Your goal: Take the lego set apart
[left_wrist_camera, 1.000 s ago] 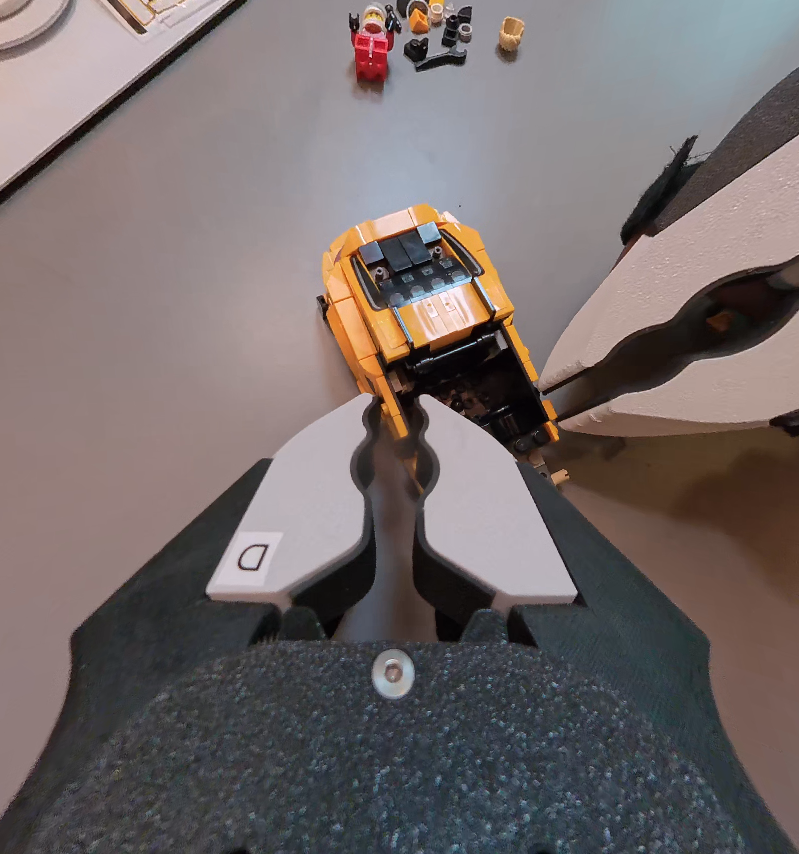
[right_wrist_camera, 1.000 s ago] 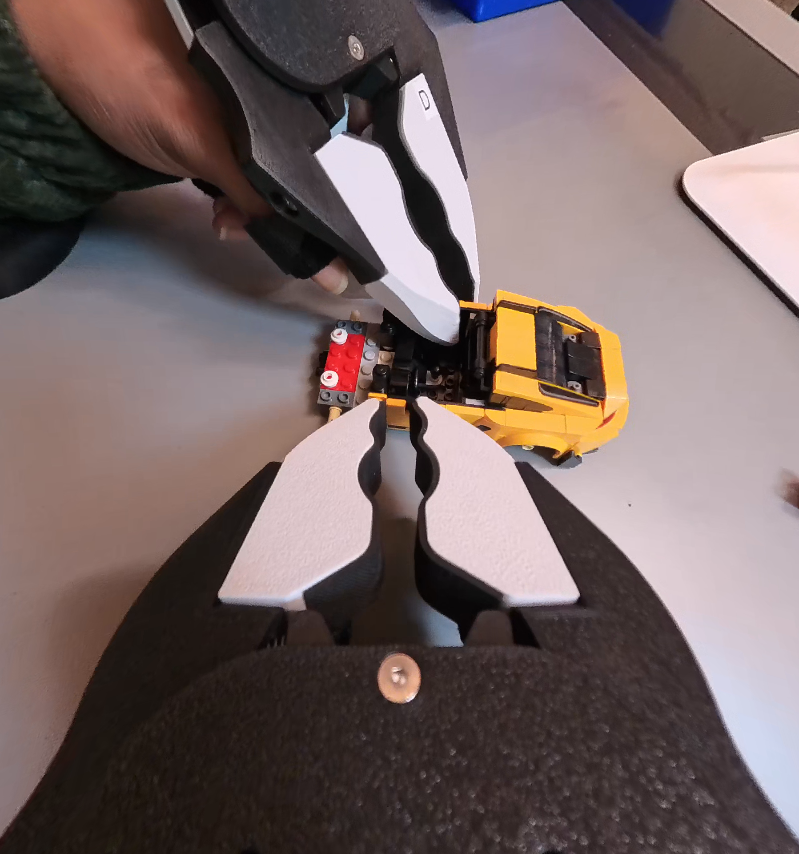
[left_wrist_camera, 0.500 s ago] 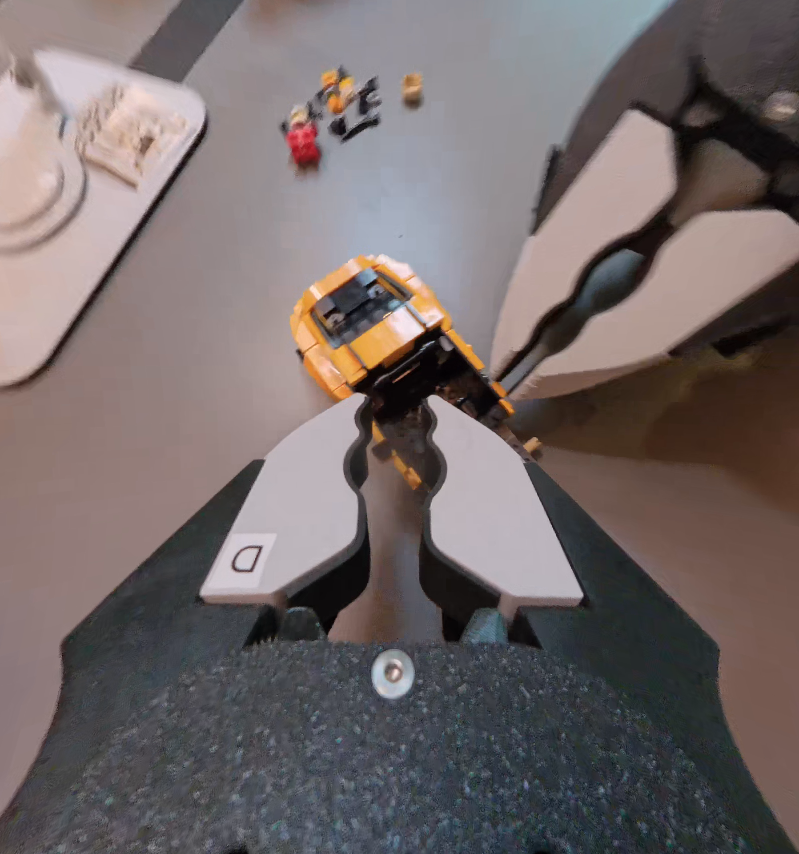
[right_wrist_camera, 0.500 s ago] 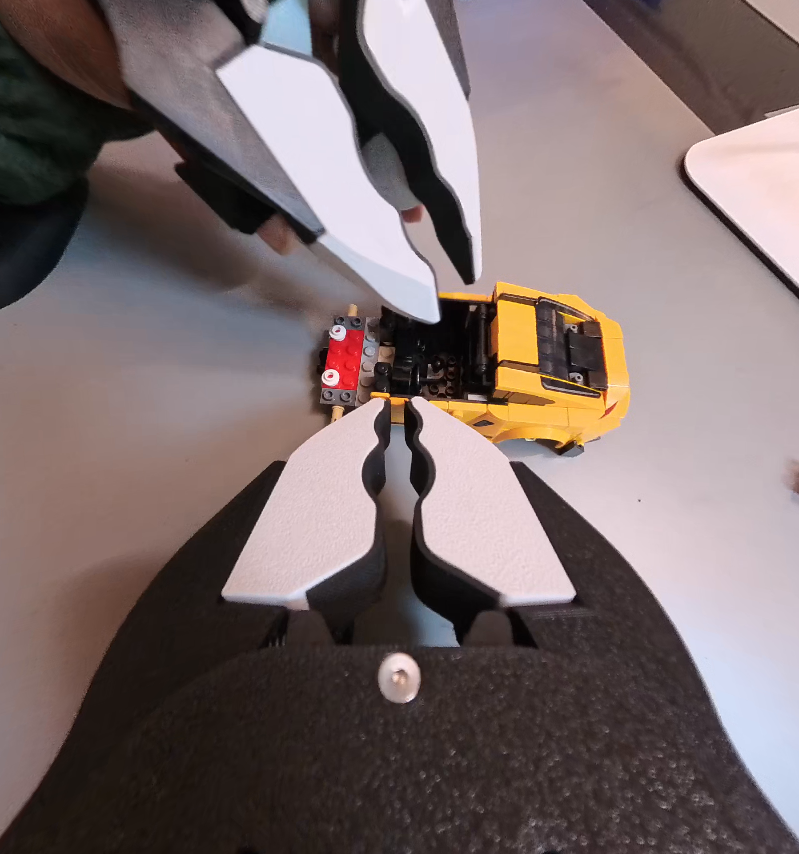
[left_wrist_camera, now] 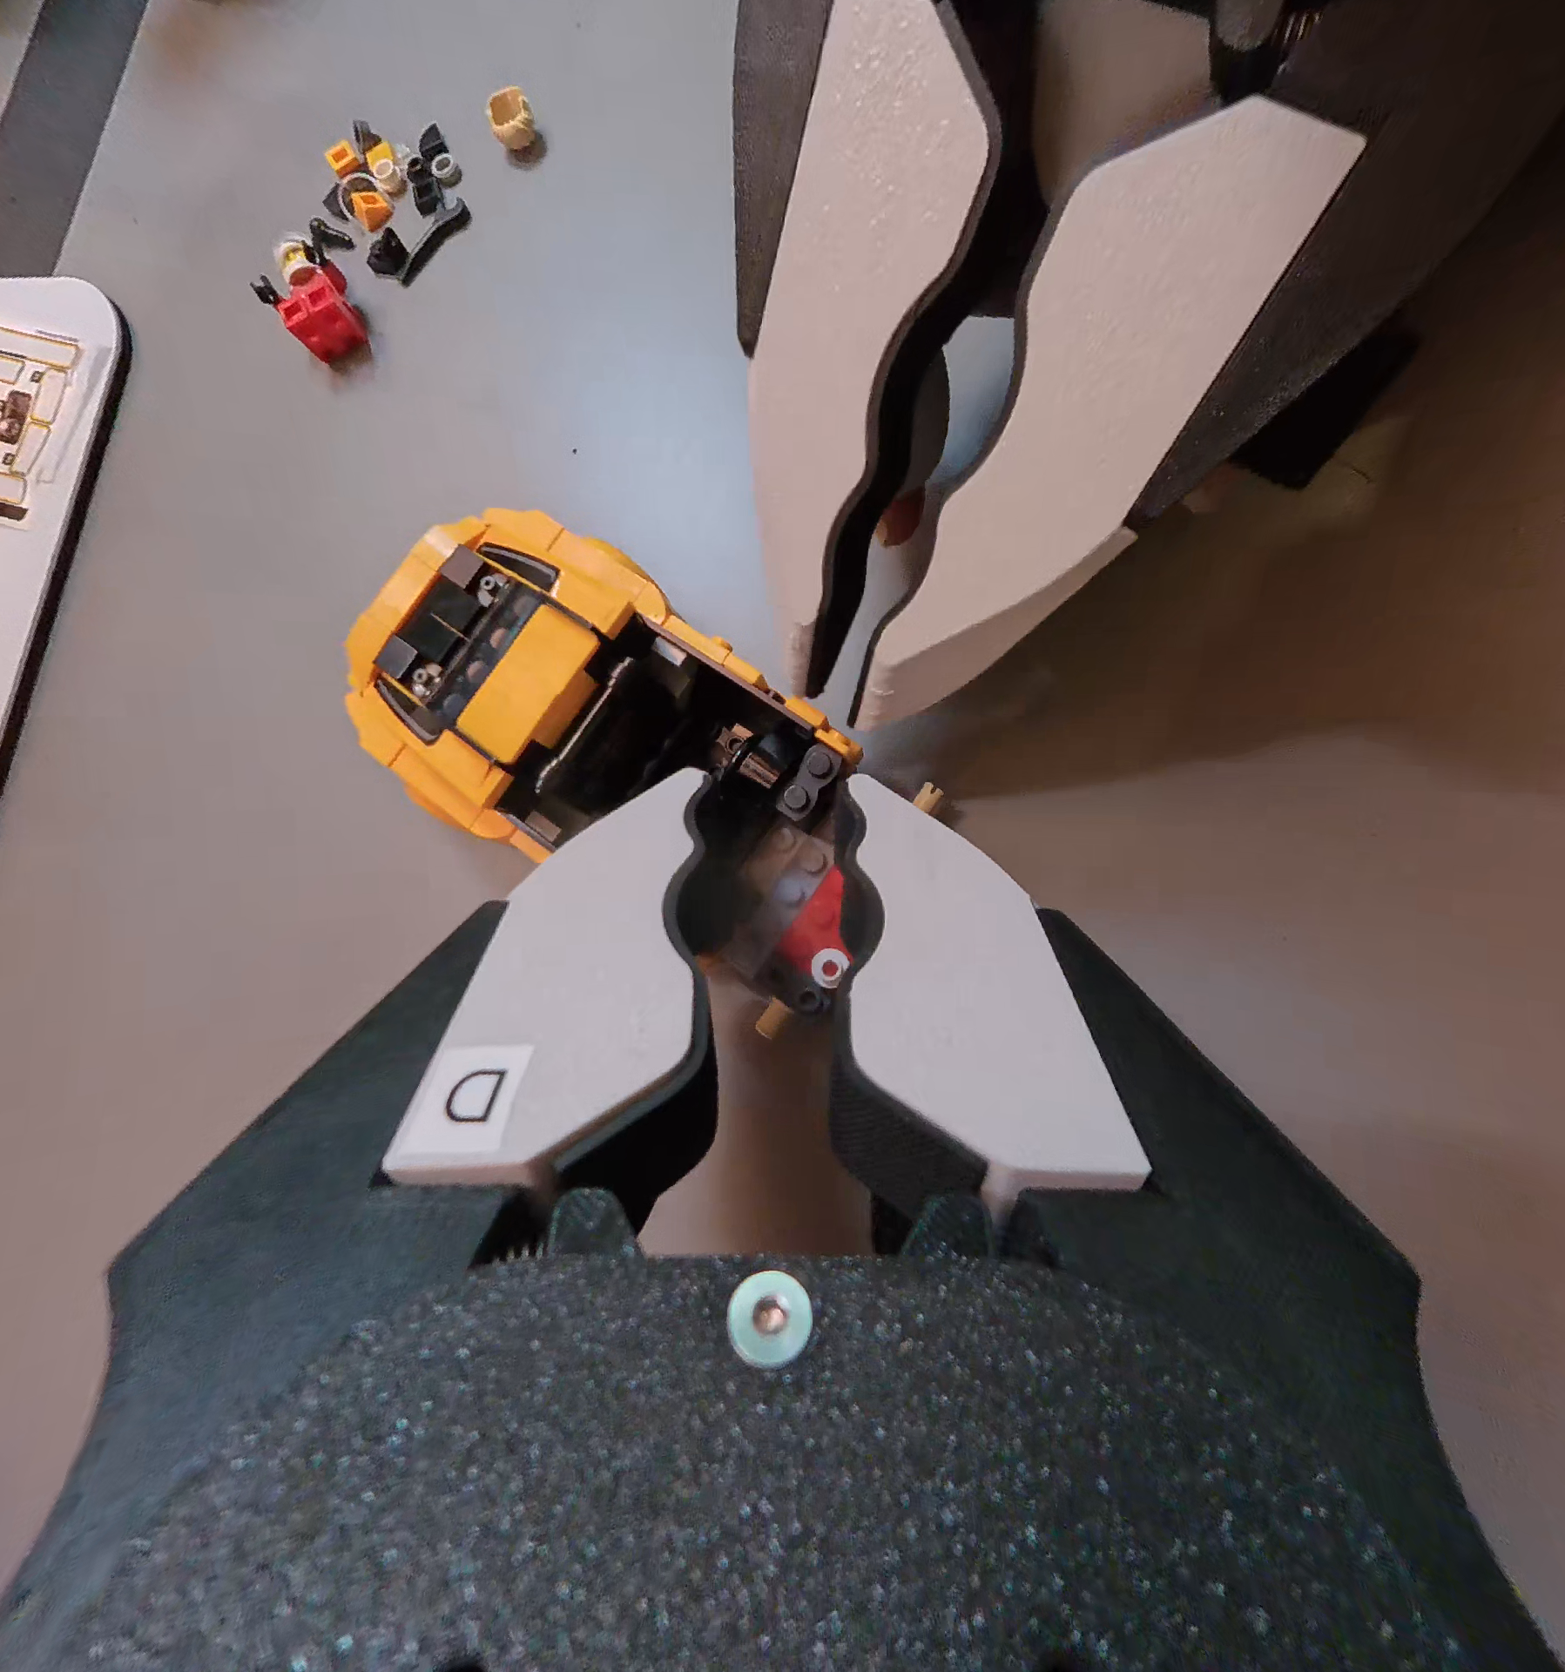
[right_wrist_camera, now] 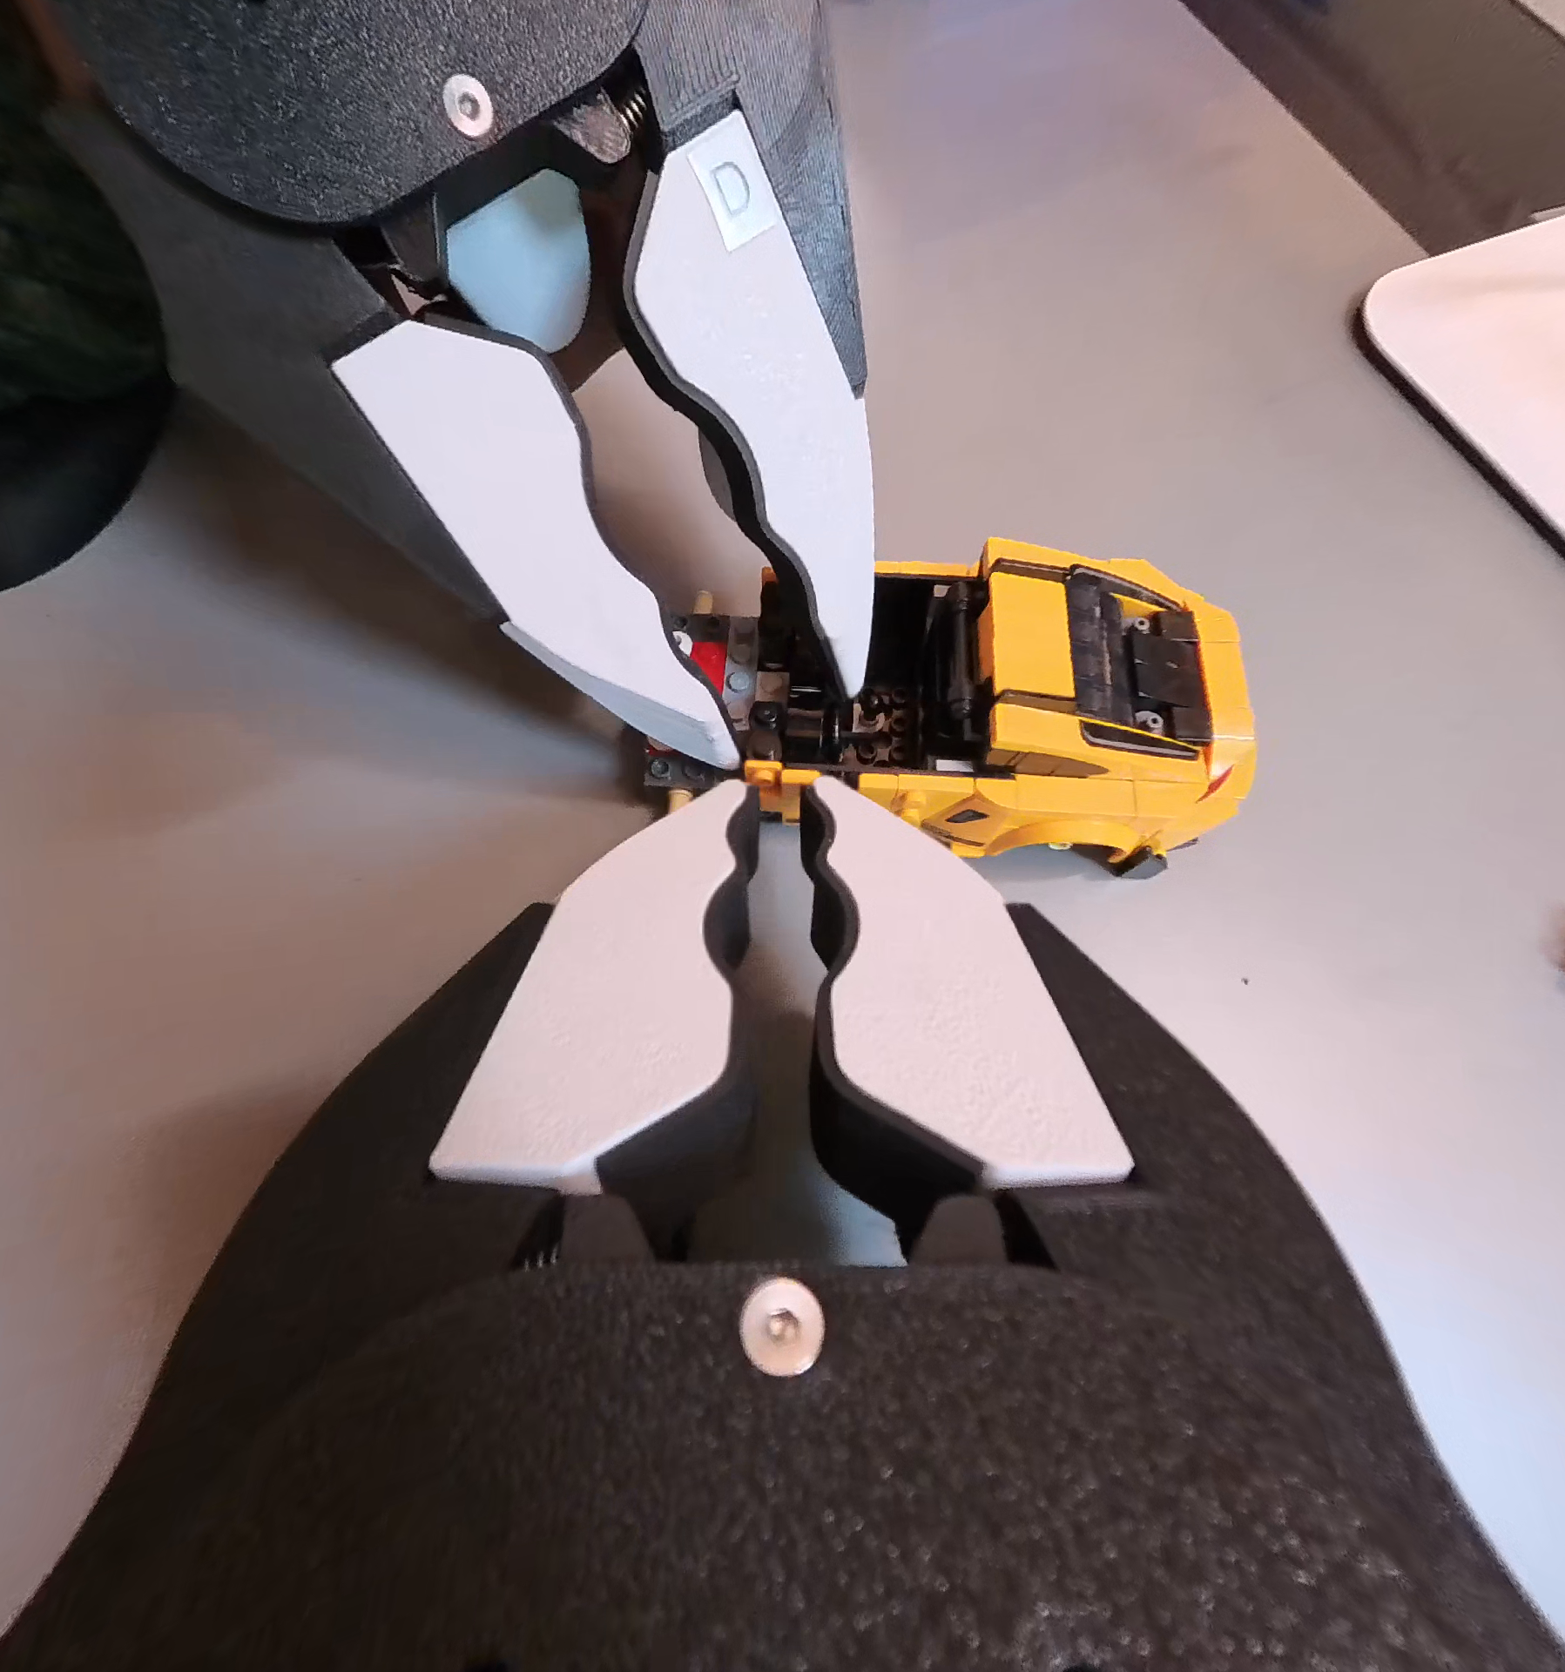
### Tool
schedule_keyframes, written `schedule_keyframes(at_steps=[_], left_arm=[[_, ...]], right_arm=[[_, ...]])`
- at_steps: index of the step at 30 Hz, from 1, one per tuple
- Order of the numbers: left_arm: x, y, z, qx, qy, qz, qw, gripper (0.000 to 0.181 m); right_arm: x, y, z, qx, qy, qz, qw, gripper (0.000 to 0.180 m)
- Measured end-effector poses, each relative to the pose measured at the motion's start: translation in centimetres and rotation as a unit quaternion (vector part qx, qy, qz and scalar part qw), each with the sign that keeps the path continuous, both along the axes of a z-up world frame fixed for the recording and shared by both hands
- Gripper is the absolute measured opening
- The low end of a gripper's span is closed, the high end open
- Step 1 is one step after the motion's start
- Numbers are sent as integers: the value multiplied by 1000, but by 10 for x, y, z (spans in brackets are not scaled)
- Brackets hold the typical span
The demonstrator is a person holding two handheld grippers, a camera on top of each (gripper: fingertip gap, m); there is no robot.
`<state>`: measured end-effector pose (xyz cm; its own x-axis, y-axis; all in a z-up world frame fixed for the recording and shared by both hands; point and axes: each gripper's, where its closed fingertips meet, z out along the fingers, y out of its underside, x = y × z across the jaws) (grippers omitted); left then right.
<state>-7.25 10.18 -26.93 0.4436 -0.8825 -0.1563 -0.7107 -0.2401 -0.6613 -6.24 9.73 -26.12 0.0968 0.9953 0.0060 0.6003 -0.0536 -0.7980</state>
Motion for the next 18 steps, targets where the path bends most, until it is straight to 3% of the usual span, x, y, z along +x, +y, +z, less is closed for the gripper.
schedule_keyframes(at_steps=[18], left_arm=[[2,-3,-1,-5,4,-2,1000,22]], right_arm=[[0,2,0,-8,-16,57,998,5]])
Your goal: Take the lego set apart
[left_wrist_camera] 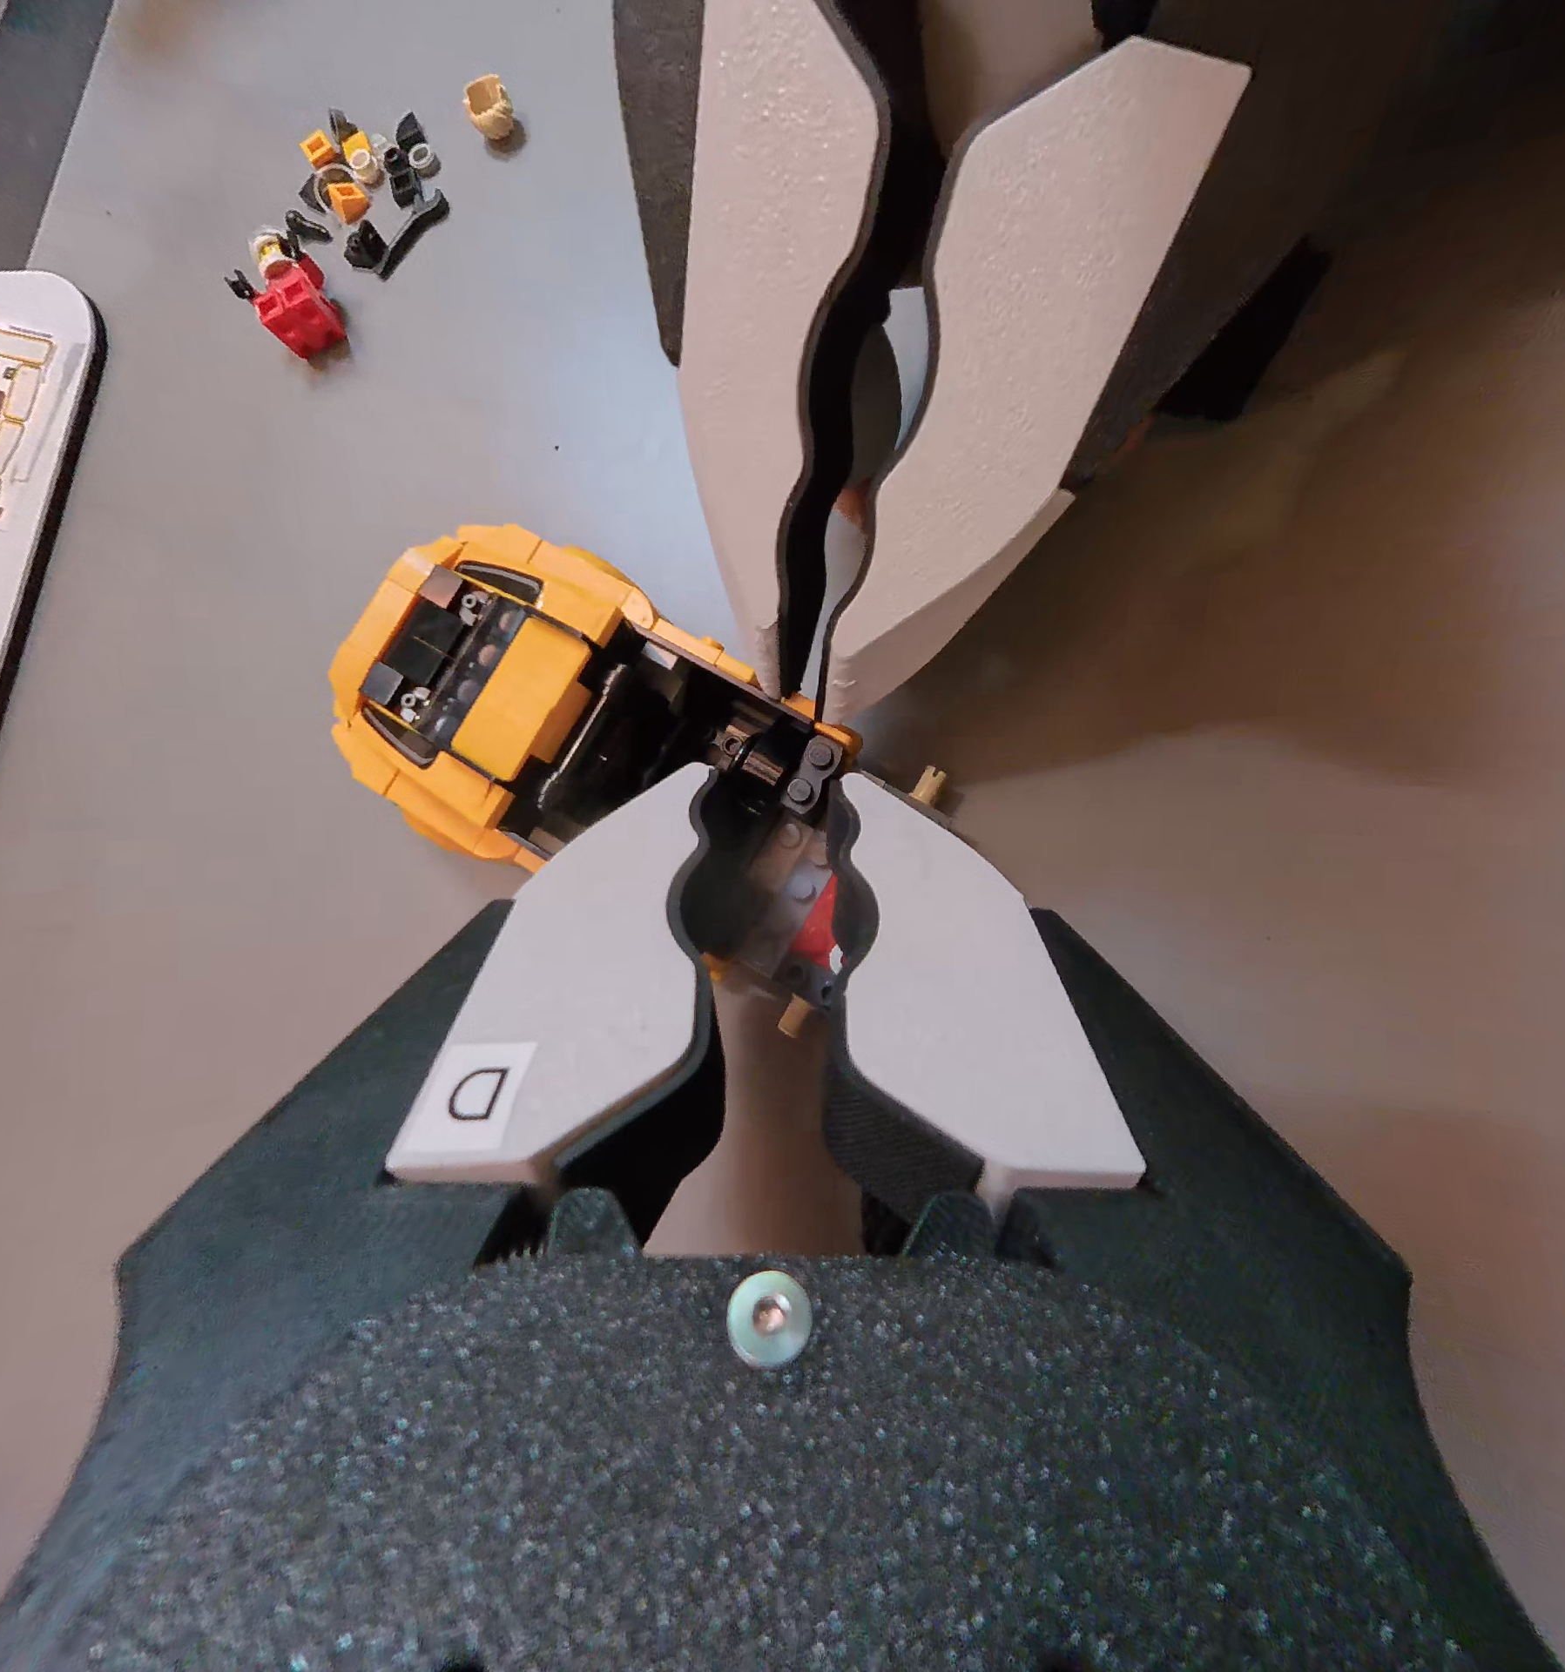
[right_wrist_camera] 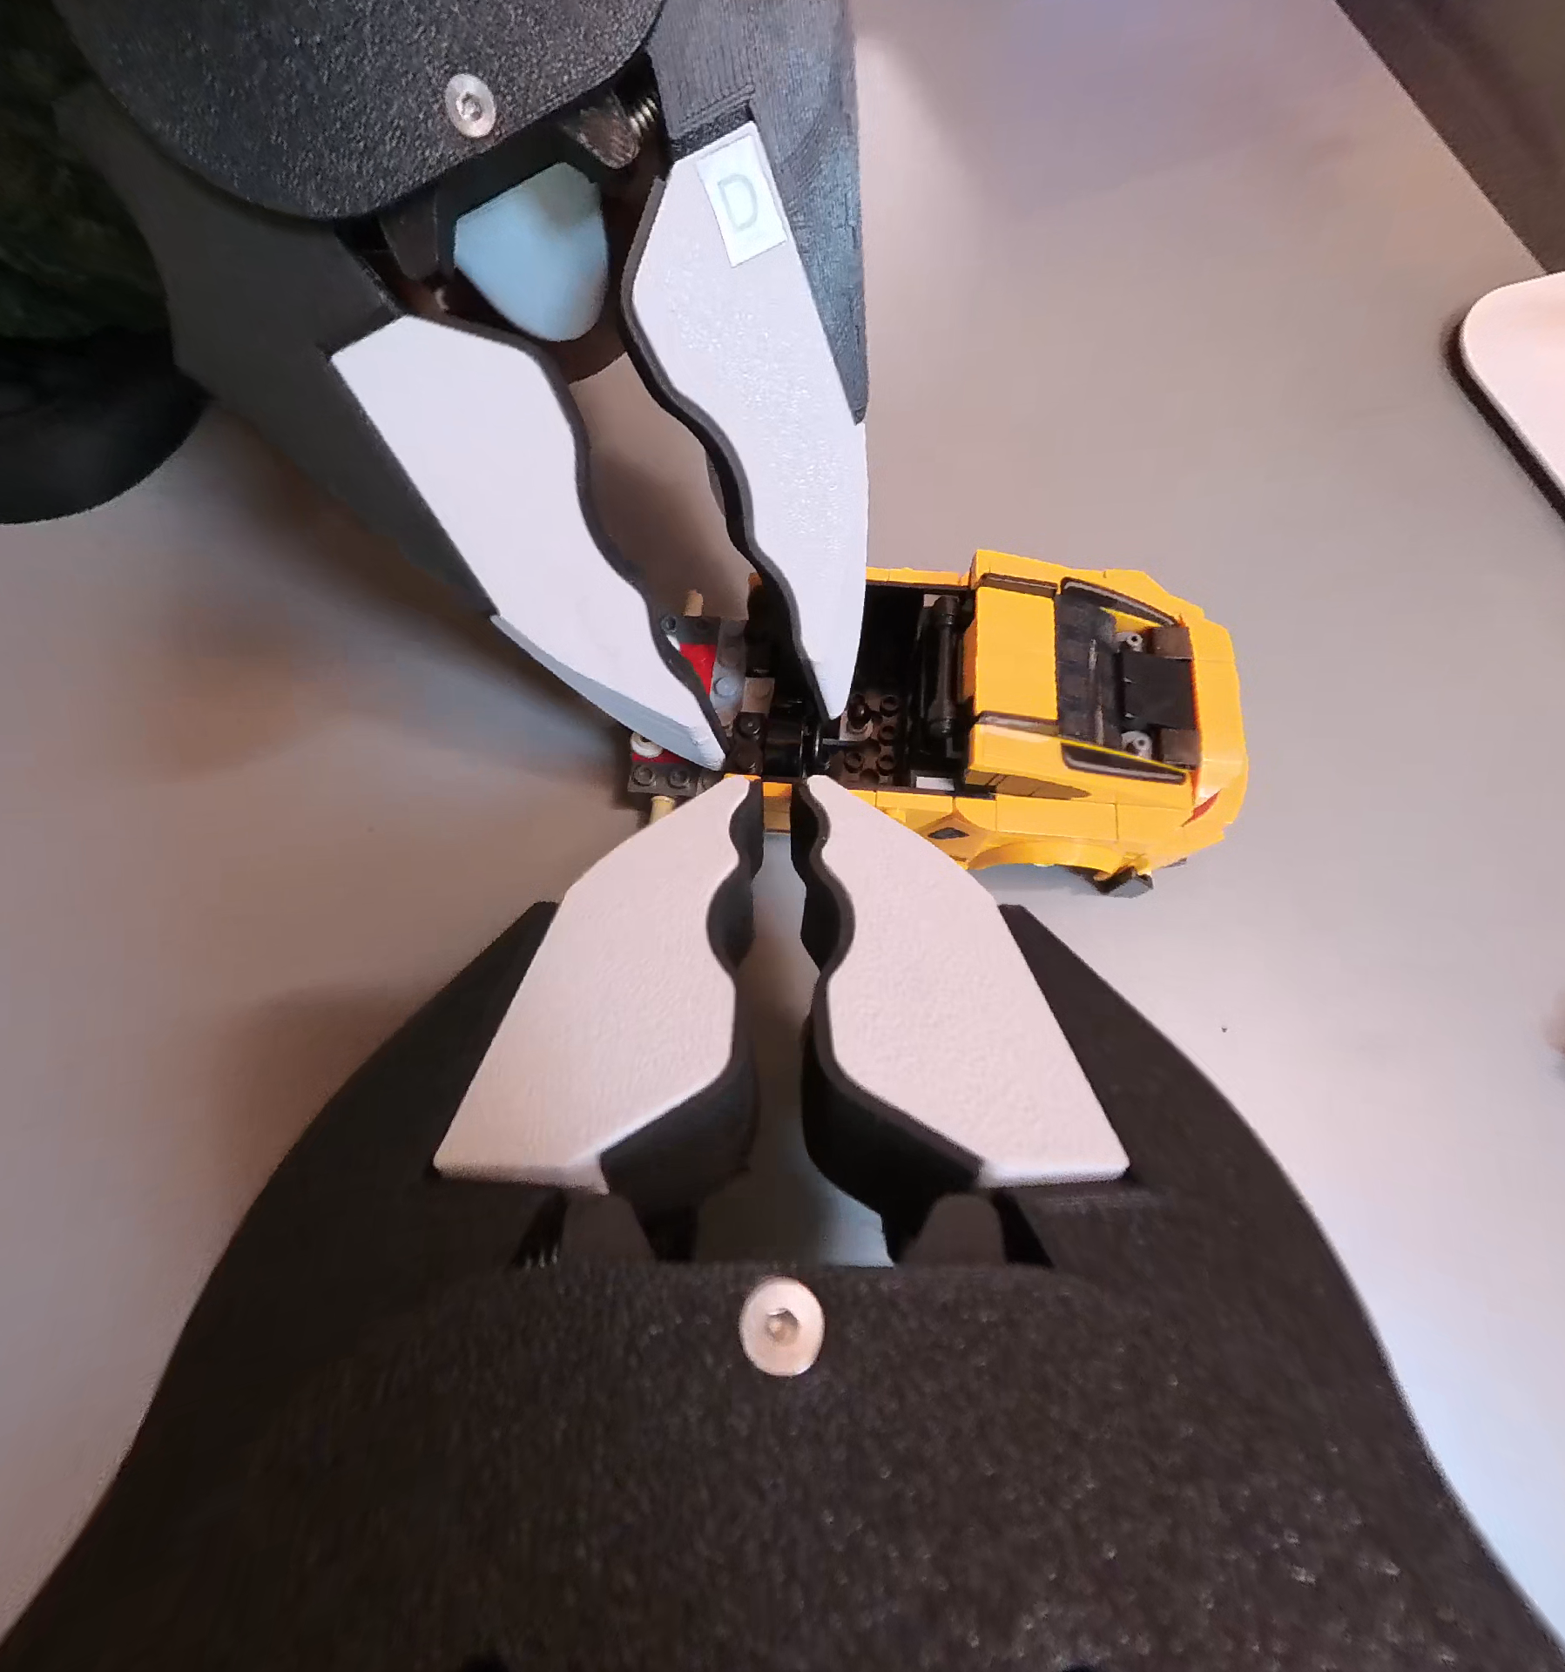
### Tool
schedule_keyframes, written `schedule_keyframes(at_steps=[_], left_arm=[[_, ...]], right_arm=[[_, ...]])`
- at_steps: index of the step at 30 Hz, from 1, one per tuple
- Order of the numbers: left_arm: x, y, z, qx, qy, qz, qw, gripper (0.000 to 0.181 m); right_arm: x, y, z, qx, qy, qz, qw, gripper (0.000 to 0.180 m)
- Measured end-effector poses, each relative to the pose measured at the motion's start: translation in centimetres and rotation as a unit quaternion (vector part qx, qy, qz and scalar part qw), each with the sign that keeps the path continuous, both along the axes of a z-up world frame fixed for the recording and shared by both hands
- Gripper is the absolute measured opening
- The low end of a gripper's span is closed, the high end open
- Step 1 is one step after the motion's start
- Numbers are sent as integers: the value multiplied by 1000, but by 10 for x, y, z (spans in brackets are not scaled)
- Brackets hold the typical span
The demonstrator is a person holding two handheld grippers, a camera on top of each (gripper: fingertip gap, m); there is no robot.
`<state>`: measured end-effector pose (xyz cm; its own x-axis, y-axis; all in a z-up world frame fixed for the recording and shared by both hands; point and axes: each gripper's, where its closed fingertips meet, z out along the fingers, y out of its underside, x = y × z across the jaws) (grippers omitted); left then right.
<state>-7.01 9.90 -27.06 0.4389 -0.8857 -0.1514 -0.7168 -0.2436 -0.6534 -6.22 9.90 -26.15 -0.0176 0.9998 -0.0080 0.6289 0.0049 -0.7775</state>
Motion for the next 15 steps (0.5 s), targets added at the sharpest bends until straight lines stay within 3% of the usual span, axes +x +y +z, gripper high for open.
schedule_keyframes(at_steps=[10,15], left_arm=[[-4,1,0,-11,-13,8,1000,21],[-2,0,0,-14,-20,11,1000,21]], right_arm=[[11,-1,-15,14,-14,9,1000,0],[6,4,6,9,24,-18,1000,0]])
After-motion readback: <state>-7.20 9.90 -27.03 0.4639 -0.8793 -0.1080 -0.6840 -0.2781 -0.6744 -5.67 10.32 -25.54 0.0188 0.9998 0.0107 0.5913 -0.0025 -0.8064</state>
